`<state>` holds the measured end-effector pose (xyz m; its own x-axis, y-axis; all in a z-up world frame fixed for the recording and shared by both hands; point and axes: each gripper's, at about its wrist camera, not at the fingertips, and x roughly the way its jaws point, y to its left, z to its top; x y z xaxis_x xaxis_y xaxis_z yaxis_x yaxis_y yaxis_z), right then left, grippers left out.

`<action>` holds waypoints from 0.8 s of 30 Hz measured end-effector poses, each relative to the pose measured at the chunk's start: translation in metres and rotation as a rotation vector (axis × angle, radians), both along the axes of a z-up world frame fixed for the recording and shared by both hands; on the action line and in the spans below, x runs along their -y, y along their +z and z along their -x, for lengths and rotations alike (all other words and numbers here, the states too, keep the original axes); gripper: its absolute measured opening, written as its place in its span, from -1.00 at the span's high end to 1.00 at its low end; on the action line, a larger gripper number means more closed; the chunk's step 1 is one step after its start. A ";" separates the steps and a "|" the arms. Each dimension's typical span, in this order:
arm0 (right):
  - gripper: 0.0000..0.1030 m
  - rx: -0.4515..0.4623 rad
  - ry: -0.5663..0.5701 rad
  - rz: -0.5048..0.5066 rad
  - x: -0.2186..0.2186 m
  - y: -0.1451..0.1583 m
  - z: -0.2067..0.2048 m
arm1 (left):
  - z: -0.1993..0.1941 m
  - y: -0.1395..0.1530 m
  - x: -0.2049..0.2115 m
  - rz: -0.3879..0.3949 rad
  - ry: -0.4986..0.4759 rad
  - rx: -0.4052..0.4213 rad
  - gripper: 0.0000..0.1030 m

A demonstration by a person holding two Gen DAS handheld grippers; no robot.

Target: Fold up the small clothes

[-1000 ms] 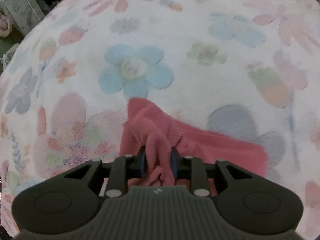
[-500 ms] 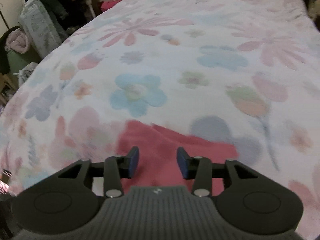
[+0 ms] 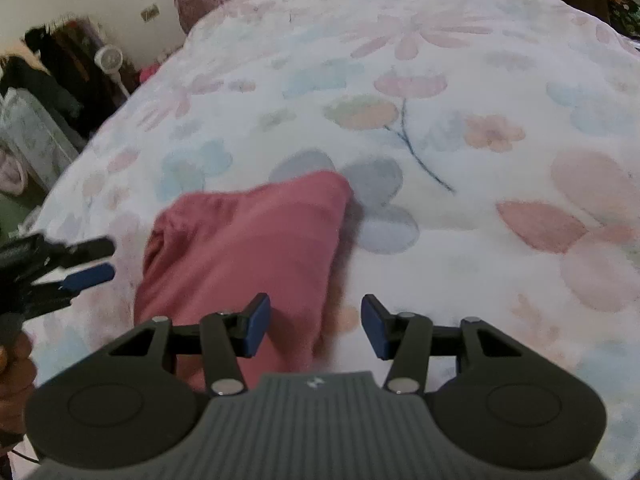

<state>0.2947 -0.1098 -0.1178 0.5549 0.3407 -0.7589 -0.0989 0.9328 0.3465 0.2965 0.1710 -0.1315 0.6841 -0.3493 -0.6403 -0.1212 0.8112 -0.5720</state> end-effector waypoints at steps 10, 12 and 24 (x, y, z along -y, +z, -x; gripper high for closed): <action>0.08 -0.008 -0.069 -0.051 -0.013 -0.016 -0.054 | -0.060 -0.037 0.015 -0.022 -0.051 -0.142 0.29; 0.20 -0.034 -0.077 -0.077 -0.011 -0.022 -0.063 | -0.059 -0.039 0.011 0.010 -0.075 -0.124 0.65; 0.94 -0.101 -0.123 -0.297 0.023 -0.046 -0.064 | -0.052 -0.061 -0.020 0.007 0.017 -0.136 0.48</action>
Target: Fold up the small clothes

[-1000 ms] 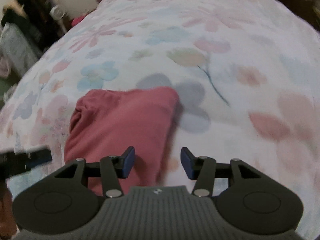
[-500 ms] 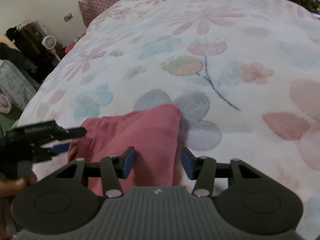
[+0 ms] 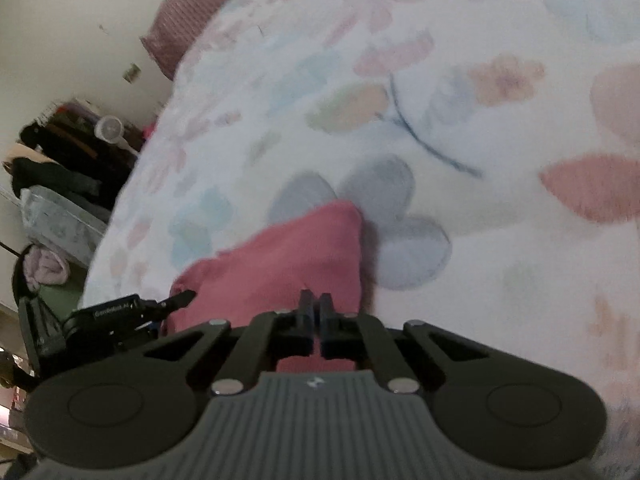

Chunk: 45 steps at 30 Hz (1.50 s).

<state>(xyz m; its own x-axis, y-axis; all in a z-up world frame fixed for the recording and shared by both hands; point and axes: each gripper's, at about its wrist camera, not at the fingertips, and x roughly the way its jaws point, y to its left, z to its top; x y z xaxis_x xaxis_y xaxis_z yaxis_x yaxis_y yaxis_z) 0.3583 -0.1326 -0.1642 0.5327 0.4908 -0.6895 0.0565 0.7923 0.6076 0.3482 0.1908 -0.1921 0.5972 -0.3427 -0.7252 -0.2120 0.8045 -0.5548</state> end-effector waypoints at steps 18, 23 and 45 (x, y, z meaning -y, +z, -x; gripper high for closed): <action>0.61 0.255 0.140 0.240 -0.035 0.030 0.079 | 0.101 0.034 0.065 -0.161 -0.197 0.166 0.35; 0.44 0.158 0.141 0.342 -0.020 0.007 0.105 | 0.110 0.017 0.052 -0.237 -0.158 0.090 0.21; 0.83 0.032 0.080 0.061 -0.018 -0.008 0.105 | 0.132 0.015 0.039 0.070 -0.173 0.038 0.81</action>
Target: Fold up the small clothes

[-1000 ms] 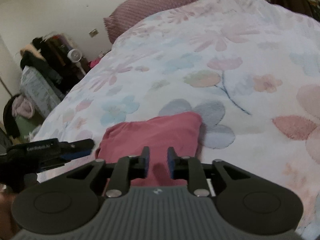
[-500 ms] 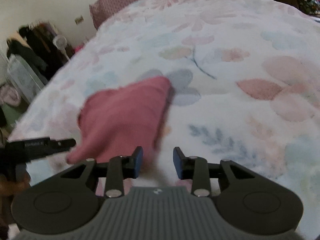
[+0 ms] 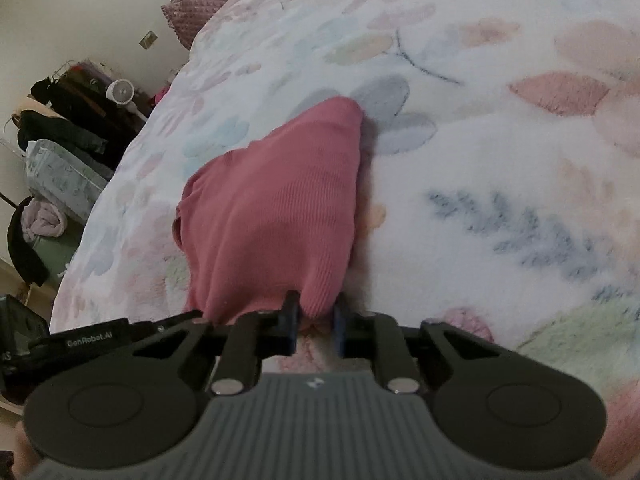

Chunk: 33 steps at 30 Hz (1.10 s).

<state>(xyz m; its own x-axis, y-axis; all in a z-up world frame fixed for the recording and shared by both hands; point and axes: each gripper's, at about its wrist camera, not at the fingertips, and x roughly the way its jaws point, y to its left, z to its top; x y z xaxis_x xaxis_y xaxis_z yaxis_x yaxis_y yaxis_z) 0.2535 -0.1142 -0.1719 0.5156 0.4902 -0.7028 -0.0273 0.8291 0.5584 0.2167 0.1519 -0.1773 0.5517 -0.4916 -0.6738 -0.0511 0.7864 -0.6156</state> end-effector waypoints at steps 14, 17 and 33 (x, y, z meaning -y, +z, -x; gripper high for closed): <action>0.51 -0.020 0.060 0.001 0.012 -0.005 0.013 | 0.003 -0.004 -0.014 -0.085 -0.029 -0.059 0.39; -0.13 -0.012 0.065 -0.061 0.029 0.001 0.012 | -0.004 0.009 -0.018 -0.094 -0.040 -0.042 -0.09; -0.41 -0.039 0.016 -0.085 0.046 0.006 -0.059 | -0.087 -0.011 -0.041 0.091 0.036 -0.101 -0.43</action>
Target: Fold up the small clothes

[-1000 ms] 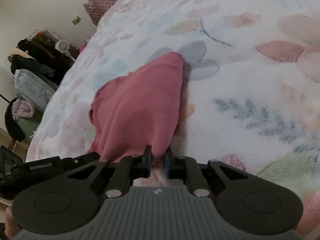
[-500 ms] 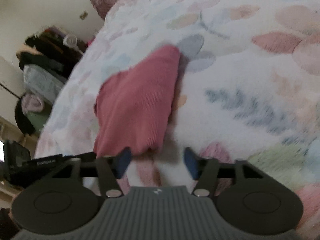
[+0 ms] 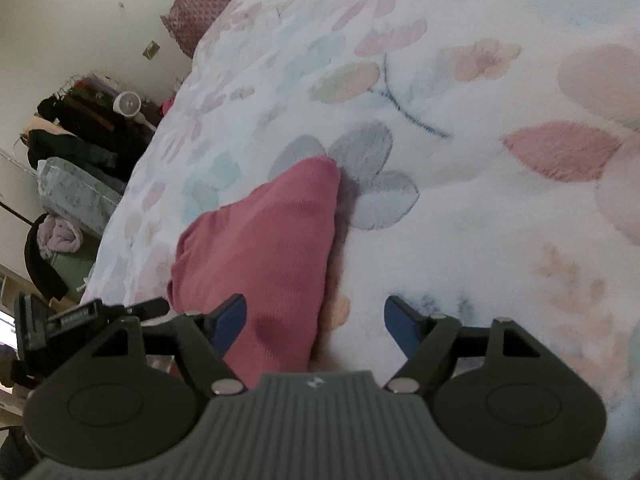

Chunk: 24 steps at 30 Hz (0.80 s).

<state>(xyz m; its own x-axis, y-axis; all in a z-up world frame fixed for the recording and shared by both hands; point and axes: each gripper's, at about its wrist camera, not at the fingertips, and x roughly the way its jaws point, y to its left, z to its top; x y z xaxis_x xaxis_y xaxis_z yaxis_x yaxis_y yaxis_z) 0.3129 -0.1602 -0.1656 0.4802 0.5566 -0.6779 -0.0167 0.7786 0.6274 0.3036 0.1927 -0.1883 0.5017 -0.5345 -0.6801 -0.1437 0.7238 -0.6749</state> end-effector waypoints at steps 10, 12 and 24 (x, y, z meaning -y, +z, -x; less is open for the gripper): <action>-0.52 -0.058 0.019 -0.120 -0.001 -0.023 -0.033 | -0.011 -0.024 0.003 0.072 -0.027 -0.017 -0.43; -0.52 -0.066 0.039 -0.138 -0.002 -0.027 -0.042 | -0.015 -0.027 0.002 0.087 -0.030 -0.013 -0.44; -0.52 -0.083 0.189 -0.261 -0.039 -0.054 -0.075 | -0.028 -0.036 0.023 0.145 -0.064 0.025 -0.70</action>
